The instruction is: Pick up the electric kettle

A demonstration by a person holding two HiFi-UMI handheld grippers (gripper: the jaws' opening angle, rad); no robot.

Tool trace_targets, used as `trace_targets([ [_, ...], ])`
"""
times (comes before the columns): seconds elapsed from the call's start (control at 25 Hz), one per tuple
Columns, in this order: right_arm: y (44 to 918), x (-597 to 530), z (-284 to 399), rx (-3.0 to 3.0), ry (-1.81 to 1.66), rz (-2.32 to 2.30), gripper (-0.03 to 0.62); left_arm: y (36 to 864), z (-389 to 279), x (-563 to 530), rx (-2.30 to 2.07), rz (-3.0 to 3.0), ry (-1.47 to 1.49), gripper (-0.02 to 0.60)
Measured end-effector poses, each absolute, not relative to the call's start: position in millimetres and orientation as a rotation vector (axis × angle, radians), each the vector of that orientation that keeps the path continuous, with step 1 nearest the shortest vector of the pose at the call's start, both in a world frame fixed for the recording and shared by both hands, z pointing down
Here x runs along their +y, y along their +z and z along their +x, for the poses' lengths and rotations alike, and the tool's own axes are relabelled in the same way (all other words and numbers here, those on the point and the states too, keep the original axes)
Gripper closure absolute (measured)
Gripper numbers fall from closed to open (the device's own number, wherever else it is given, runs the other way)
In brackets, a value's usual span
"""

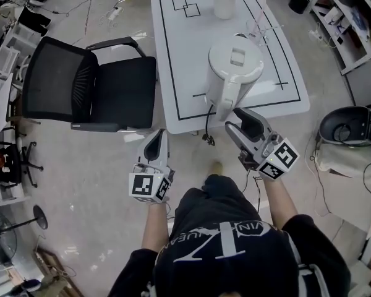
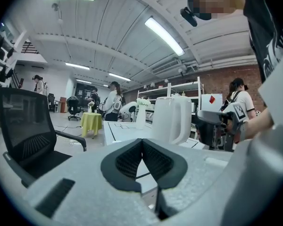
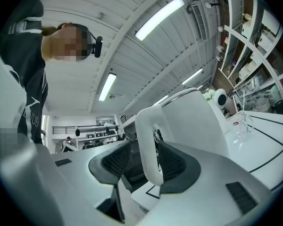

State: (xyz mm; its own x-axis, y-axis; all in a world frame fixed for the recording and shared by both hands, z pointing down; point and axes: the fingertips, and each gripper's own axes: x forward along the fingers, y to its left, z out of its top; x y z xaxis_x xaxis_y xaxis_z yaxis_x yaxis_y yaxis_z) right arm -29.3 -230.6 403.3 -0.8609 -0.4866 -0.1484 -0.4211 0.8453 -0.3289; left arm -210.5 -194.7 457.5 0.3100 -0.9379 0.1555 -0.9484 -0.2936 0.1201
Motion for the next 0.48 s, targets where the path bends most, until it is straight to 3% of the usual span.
trace_targets([
  [0.48, 390, -245, -51, 2.801, -0.399, -0.773, 0.421, 474, -207, -203, -1.617, 2.419, 0.170, 0.571],
])
